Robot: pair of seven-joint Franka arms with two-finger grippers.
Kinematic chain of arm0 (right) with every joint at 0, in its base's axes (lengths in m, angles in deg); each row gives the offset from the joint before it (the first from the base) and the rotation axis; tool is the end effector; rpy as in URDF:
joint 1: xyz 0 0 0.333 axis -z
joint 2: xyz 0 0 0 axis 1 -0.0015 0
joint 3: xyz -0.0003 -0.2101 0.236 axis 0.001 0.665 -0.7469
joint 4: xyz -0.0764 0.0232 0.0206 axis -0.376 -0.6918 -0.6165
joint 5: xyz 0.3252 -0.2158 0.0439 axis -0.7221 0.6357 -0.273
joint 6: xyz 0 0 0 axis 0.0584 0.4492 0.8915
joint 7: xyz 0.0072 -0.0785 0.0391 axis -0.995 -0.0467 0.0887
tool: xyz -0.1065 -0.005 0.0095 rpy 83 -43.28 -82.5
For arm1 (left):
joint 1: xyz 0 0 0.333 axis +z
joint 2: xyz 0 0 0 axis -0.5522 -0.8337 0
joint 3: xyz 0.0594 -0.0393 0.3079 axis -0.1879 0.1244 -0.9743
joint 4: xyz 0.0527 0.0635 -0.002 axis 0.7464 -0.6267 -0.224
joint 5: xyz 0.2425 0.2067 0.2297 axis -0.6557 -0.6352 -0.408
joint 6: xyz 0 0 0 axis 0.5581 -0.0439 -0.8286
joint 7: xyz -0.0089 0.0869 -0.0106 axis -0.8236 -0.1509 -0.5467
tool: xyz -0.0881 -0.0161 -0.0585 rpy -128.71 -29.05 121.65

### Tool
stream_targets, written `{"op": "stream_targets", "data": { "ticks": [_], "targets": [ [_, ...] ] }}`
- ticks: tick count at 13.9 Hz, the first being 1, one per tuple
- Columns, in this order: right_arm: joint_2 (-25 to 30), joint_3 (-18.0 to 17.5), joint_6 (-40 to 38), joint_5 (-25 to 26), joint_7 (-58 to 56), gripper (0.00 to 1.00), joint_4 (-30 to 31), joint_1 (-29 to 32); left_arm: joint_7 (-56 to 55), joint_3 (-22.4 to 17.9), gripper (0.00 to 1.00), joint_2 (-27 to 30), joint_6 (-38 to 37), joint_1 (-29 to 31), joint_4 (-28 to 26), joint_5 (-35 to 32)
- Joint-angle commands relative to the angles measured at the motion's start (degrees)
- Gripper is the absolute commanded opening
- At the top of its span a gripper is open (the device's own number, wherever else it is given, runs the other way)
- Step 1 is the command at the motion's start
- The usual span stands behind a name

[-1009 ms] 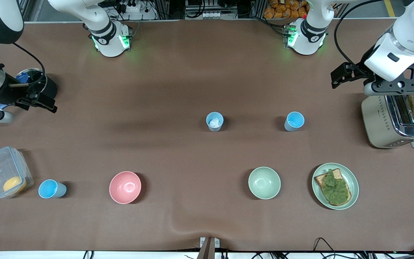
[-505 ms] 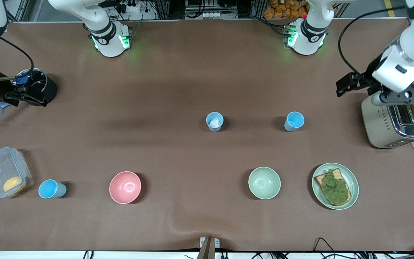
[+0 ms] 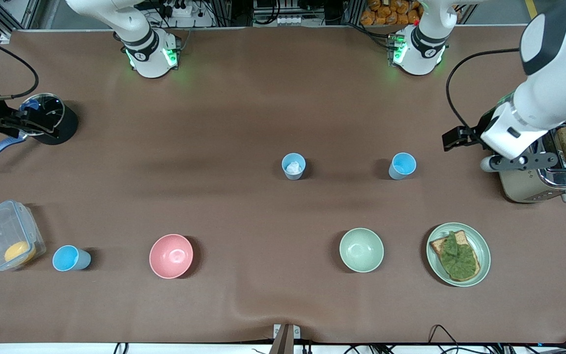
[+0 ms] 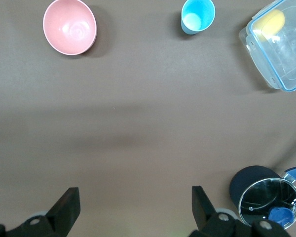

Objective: Stack blue cups with both arms
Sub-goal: 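Reach the left gripper down to the blue cup near the toaster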

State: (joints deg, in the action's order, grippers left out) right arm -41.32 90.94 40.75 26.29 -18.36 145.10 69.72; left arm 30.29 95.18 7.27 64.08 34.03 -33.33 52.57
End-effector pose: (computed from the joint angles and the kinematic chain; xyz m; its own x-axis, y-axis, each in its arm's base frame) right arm 0.5480 -0.0239 0.5949 0.9968 -0.0239 -0.0761 -0.0267 -0.9990 -0.0353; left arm 0.5682 -0.1089 0.5171 0.9885 0.0447 -0.1444 0.0472 -0.9988 0.0140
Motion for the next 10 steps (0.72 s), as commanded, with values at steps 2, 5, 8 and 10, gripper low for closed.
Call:
{"op": "stream_targets", "data": {
  "ticks": [2, 5, 8, 10],
  "targets": [
    [0.78, -0.55, -0.69, 0.65, -0.58, 1.00, -0.24, 0.69, 0.50, 0.26, 1.00, -3.21, 6.96, -0.42, -4.73, 0.17],
    [0.61, -0.55, -0.42, 0.30, -0.15, 1.00, -0.16, 0.60, 0.58, 0.35, 1.00, -3.30, 18.55, -1.30, -13.07, 0.34],
    [0.52, -0.55, -0.25, 0.03, 0.03, 1.00, -0.24, 0.60, -0.20, 0.79, 1.00, -5.05, 26.22, -3.84, -16.87, 0.34],
    [0.43, -0.55, -0.25, 0.03, 0.03, 1.00, -0.25, 0.60, -0.65, 0.88, 1.00, -6.89, 29.65, -6.30, -17.05, 0.34]
  ]
}}
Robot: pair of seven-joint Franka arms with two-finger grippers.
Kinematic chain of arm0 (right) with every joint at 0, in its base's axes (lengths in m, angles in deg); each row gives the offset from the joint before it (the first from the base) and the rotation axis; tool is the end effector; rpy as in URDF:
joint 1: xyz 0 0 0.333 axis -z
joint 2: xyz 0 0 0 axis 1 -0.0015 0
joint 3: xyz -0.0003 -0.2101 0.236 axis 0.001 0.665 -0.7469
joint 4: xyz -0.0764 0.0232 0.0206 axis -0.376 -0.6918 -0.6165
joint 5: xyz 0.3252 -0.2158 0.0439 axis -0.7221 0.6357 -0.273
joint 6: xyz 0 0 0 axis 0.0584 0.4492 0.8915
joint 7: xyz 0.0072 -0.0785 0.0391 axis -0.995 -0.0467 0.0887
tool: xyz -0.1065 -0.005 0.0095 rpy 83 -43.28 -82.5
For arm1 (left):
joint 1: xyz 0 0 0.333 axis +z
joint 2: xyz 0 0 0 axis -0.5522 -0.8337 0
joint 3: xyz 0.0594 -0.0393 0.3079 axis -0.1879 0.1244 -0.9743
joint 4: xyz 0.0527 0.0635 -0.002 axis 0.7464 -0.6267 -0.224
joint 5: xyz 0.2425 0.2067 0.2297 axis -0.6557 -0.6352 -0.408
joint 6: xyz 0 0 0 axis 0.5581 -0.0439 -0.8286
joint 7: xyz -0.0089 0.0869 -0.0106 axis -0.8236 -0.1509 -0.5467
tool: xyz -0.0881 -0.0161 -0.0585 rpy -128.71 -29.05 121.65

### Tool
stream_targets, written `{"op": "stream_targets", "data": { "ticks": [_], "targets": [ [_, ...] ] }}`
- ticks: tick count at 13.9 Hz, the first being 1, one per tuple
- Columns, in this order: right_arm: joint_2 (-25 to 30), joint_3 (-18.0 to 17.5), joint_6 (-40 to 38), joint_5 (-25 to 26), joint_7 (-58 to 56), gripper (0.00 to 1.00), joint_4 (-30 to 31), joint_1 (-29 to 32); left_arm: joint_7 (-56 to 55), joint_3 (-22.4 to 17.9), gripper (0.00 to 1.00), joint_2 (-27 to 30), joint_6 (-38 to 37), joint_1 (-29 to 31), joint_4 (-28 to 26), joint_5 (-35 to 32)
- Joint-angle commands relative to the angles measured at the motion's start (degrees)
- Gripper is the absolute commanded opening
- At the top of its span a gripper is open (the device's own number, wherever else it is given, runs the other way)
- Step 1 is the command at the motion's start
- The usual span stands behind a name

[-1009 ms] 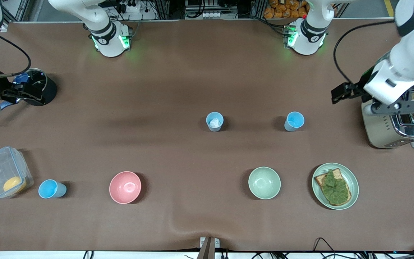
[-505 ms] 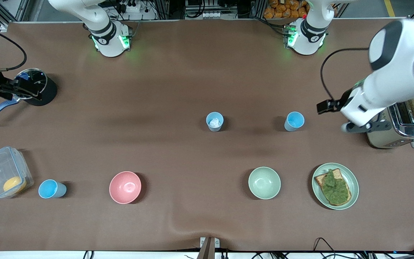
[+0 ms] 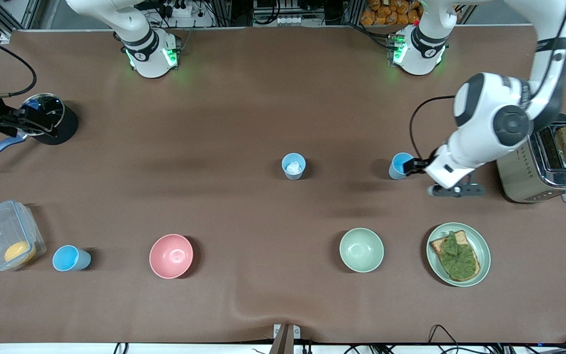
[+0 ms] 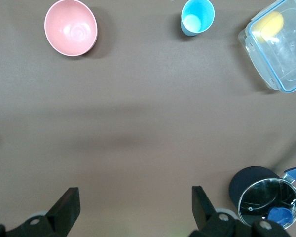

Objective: Stack blue cups with both arms
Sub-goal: 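Reach the left gripper down to the blue cup near the toaster, then close the left gripper on the blue cup's rim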

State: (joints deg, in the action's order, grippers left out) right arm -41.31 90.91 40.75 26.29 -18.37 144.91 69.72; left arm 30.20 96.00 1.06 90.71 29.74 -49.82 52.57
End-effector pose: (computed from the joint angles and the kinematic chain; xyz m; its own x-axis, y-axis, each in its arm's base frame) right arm 0.5481 -0.0236 0.5965 0.9971 -0.0233 -0.0726 -0.0259 -0.9990 -0.0353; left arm 0.5644 -0.1604 0.3587 0.9963 -0.0288 -0.0808 -0.0249 -0.9985 0.0494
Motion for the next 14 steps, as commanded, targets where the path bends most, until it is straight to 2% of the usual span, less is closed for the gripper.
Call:
{"op": "stream_targets", "data": {
  "ticks": [1, 4, 7, 12, 14],
  "targets": [
    [0.42, -0.52, -0.24, 0.21, 0.04, 1.00, -0.06, 0.51, -0.64, 0.07, 1.00, -1.82, 4.69, -2.98, -0.56, 0.34],
    [0.42, -0.52, 0.02, 0.47, 0.04, 1.00, -0.06, 0.69, -0.64, 0.07, 1.00, -3.94, 7.60, -4.22, -2.13, 0.17],
    [0.33, -0.70, -0.07, 0.65, -0.48, 1.00, -0.32, 0.42, -0.64, 0.07, 1.00, -3.24, 11.55, -4.13, -7.49, -0.19],
    [0.16, -0.44, -0.07, 0.04, -0.66, 1.00, -0.50, 0.78, -0.72, 0.07, 1.00, -2.10, 13.84, -3.95, -11.89, 0.08],
    [0.42, -0.52, 0.02, 0.04, -0.05, 1.00, -0.32, 0.51, -0.72, 0.15, 1.00, -2.10, 17.43, -3.87, -14.96, 0.17]
  ]
}}
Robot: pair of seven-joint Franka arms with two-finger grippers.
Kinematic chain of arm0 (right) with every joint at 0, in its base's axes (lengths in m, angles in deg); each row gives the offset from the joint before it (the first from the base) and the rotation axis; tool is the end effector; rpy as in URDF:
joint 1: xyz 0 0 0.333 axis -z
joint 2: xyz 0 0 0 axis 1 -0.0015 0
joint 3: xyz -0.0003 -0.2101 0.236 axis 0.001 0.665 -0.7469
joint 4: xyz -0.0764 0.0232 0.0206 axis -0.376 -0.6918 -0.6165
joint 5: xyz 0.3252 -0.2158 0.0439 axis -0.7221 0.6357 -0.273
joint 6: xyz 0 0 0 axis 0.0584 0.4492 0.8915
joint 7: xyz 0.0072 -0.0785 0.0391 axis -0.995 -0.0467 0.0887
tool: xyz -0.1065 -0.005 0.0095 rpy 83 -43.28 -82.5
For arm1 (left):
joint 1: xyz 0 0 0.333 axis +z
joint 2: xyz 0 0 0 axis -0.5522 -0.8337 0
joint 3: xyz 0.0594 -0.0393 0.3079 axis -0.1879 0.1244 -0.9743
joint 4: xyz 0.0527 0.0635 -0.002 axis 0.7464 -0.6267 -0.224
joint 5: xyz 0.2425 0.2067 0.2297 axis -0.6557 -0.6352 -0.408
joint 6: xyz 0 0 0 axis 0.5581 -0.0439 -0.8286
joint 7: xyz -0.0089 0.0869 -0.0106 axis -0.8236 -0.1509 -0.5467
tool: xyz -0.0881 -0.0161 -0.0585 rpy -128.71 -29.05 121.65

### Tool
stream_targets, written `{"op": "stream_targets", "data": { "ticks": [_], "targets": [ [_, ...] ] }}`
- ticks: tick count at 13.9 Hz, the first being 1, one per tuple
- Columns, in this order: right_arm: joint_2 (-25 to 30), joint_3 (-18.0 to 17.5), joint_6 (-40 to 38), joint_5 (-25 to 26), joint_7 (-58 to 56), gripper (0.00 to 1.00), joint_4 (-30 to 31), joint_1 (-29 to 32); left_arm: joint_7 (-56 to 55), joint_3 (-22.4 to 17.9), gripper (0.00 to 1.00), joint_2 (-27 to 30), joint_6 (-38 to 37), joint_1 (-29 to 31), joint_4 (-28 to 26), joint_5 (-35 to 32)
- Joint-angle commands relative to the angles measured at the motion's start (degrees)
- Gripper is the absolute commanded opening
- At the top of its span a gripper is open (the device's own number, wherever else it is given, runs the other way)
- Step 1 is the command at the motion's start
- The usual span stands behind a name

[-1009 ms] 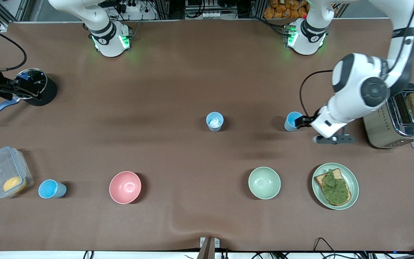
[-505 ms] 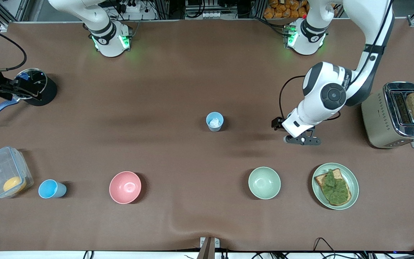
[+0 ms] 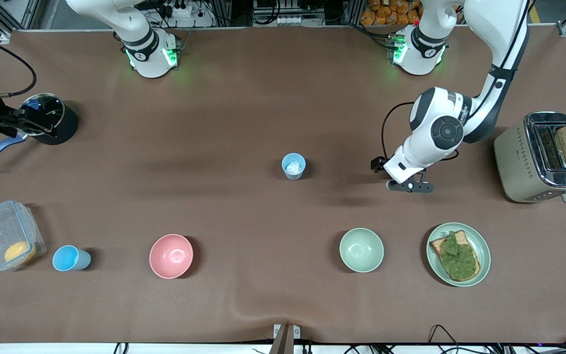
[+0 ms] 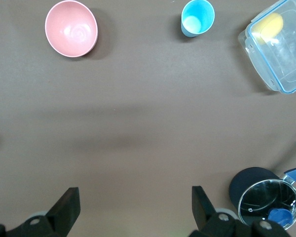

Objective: Stack blue cups with both arms
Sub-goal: 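Close the left gripper on the blue cup's rim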

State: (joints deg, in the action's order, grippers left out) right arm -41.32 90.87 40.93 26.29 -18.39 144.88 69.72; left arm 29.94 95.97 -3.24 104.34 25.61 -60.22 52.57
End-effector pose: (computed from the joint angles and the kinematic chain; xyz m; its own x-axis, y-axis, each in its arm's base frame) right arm 0.5486 -0.0232 0.5970 0.9974 -0.0223 -0.0691 -0.0248 -0.9991 -0.0352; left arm 0.5210 -0.1919 0.2599 0.9910 -0.0882 -0.1006 -0.0829 -0.9950 0.0551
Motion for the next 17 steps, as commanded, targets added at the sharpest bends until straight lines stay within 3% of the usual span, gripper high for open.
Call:
{"op": "stream_targets", "data": {
  "ticks": [1, 10, 13, 17],
  "targets": [
    [0.51, -0.49, -0.25, 0.03, 0.07, 1.00, -0.38, 0.42, -0.47, 0.18, 1.00, 2.20, 5.74, 0.26, -5.70, 0.25],
    [0.52, -0.84, -0.51, 0.03, 0.16, 1.00, -0.55, 0.25, -0.29, 0.62, 1.00, 3.95, 5.76, 0.44, -6.24, 0.17],
    [0.60, -0.92, -0.52, 0.74, 0.07, 1.00, -0.29, 0.16, -0.38, 3.25, 1.00, 6.32, 3.56, 1.49, -6.24, -0.18],
    [0.52, -0.75, 0.19, 0.74, -0.11, 1.00, -0.20, 0.33, 0.50, 3.70, 1.00, 7.12, 3.56, 3.07, -7.90, -0.36]
  ]
}}
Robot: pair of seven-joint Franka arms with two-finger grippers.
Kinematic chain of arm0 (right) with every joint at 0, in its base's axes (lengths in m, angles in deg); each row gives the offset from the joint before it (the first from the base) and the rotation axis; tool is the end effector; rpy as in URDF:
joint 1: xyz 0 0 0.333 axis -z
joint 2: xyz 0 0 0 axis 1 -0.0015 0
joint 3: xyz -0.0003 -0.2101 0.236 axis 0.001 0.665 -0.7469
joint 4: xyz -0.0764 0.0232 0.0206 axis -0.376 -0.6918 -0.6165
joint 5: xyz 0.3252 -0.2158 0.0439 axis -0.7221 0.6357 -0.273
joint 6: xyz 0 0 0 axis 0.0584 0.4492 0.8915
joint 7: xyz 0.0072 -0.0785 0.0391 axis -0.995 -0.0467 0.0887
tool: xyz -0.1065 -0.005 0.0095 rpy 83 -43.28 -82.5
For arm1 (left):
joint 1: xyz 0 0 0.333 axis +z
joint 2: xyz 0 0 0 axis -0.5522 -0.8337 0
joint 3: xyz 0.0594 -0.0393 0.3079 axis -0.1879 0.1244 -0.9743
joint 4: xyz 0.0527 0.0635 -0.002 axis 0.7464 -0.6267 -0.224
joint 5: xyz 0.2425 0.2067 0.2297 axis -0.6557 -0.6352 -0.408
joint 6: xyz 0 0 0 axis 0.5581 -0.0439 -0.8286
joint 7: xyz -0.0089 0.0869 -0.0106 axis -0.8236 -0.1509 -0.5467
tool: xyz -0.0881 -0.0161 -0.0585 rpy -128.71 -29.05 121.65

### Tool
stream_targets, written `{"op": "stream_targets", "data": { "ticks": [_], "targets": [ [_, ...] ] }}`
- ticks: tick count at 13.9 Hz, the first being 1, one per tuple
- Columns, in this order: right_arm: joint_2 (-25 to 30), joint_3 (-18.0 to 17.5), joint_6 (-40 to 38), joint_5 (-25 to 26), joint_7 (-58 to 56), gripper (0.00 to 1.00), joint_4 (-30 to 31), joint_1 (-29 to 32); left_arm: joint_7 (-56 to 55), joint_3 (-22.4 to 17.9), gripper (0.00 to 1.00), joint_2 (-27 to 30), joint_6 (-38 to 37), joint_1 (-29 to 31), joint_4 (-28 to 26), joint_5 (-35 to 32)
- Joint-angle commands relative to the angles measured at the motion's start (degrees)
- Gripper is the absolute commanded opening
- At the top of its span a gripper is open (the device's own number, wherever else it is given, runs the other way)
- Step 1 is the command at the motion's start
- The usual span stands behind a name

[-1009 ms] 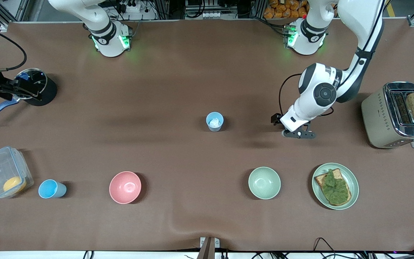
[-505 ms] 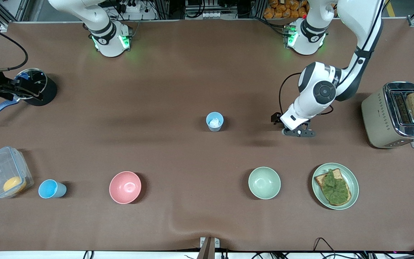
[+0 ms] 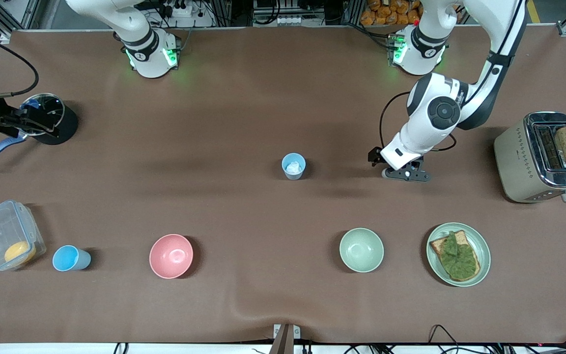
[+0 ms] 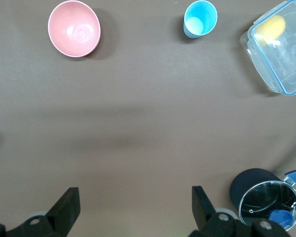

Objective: Stack blue cups with both arms
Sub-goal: 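Close the left gripper on the blue cup's rim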

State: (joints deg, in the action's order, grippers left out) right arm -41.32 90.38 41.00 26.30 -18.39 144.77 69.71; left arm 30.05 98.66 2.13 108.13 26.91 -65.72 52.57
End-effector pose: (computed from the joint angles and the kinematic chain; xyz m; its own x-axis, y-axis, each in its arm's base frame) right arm 0.5490 -0.0185 0.5980 0.9977 -0.0137 -0.0659 -0.0160 -0.9993 -0.0349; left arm 0.4971 -0.1972 0.2787 0.9928 -0.1141 -0.0358 -0.1118 -0.9919 0.0599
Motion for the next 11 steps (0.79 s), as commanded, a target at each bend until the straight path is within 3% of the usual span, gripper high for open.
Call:
{"op": "stream_targets", "data": {
  "ticks": [1, 8, 11],
  "targets": [
    [0.51, -0.25, 0.03, 0.73, -0.11, 1.00, -0.09, 0.43, 0.39, 1.01, 1.00, 1.92, 0.12, 2.12, -3.11, -0.36],
    [0.60, -0.34, -0.15, 1.78, -0.55, 1.00, -0.17, 0.17, 0.39, 1.01, 1.00, 0.35, 3.37, 2.48, -4.35, -1.06],
    [0.52, -0.52, 0.02, 2.13, -0.55, 1.00, -0.18, 0.17, 0.39, 1.01, 0.90, -1.50, 5.39, 2.48, -4.61, -2.03]
  ]
}}
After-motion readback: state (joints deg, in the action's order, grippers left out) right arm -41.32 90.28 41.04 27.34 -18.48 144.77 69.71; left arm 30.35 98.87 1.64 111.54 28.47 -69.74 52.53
